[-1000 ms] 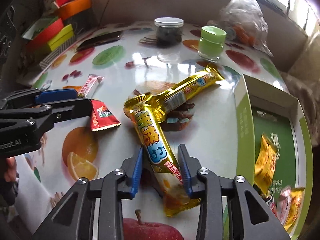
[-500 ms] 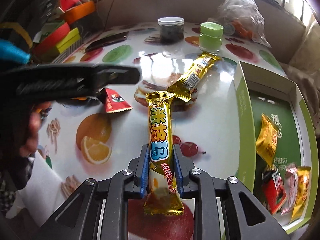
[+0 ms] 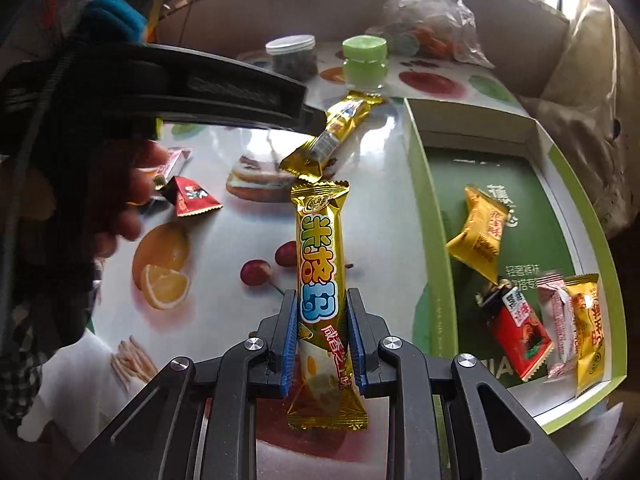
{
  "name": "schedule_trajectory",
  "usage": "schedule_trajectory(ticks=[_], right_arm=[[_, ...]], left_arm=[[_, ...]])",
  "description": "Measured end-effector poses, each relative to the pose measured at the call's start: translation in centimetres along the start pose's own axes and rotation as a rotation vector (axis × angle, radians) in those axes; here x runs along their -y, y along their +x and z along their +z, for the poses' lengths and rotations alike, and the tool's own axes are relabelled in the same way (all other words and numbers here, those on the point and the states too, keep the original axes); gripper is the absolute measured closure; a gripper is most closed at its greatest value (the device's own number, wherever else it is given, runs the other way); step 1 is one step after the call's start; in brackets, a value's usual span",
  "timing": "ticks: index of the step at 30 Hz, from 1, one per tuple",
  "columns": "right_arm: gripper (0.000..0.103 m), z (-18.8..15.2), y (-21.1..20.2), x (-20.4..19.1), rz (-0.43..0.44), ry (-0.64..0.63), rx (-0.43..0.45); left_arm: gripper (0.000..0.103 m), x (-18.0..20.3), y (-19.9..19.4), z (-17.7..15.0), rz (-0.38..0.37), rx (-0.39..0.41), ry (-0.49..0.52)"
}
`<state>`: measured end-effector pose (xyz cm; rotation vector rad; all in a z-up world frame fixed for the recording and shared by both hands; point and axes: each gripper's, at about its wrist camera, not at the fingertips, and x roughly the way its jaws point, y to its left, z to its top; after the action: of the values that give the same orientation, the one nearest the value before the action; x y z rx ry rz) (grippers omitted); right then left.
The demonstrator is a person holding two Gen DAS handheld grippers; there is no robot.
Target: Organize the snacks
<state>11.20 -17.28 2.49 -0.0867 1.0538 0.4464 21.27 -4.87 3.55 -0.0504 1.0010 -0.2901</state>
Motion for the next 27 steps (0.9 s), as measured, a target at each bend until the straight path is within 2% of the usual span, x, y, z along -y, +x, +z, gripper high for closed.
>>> schedule_trajectory(ticks=[13, 27], right_arm=[[0.081, -0.4, -0.1, 0.7, -0.004, 0.044, 0.013], [0.081, -0.7, -0.4, 0.8, -0.006, 0.057, 0.021]], left_arm=[[0.055, 0.1, 3.5, 1.5, 0.047, -0.037, 0.003], [0.055, -0.2, 4.7, 2.2, 0.065, -0.029, -0.008]])
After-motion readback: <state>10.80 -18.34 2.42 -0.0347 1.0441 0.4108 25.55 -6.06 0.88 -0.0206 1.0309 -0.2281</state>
